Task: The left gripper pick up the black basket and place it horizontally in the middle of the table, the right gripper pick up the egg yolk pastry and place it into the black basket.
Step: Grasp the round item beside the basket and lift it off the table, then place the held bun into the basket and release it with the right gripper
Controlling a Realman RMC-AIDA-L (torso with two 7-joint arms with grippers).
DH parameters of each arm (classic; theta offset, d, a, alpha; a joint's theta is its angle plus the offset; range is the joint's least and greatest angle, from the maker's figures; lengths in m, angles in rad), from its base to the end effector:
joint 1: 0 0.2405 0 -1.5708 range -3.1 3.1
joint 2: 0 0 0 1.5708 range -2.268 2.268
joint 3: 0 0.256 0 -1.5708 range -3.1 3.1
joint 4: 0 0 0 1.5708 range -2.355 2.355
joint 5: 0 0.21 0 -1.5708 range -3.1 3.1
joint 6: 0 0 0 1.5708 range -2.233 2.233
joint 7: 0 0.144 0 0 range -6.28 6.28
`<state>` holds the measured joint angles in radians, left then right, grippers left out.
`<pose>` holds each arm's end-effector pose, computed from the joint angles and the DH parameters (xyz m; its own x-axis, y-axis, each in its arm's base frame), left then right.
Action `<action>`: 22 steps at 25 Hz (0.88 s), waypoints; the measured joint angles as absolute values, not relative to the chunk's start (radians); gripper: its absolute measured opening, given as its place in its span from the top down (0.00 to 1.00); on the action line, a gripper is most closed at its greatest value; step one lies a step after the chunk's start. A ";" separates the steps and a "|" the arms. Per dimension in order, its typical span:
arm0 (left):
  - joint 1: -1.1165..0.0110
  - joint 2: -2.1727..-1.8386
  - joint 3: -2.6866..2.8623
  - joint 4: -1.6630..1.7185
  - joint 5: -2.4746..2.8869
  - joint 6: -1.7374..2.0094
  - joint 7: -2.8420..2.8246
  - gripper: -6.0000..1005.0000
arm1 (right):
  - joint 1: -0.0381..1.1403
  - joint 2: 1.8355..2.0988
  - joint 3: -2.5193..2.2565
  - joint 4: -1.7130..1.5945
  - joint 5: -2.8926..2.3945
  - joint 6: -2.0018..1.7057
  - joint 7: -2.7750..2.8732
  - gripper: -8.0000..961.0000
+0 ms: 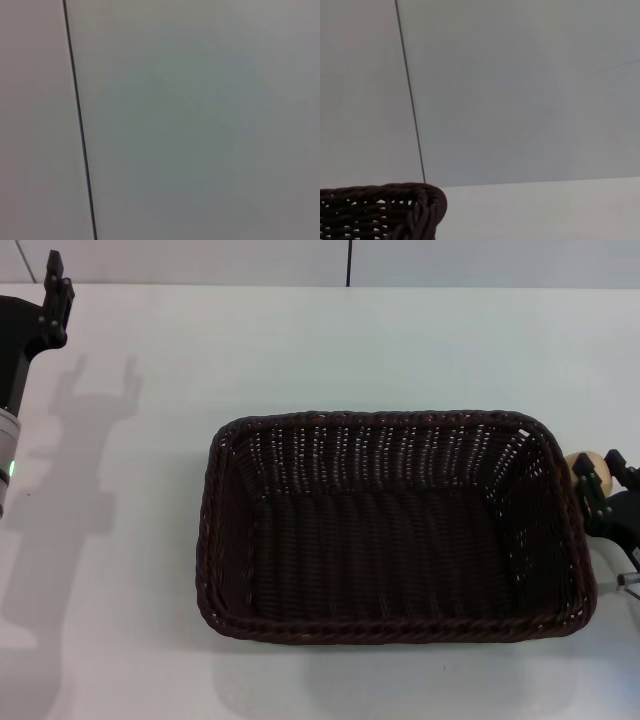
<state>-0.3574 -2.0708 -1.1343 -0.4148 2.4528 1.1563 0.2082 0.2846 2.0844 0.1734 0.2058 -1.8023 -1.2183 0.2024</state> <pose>-0.2981 0.3437 0.0118 0.8137 -0.2264 0.5354 0.5492 -0.0024 -0.8357 0.3528 0.2532 -0.0589 0.6498 -0.1405 -0.7470 -0.7562 -0.2189 -0.6166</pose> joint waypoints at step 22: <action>-0.356 -2.071 -1.131 -0.414 2.453 1.158 0.205 0.33 | 0.186 2.084 0.185 0.263 -1.797 -1.664 0.078 0.93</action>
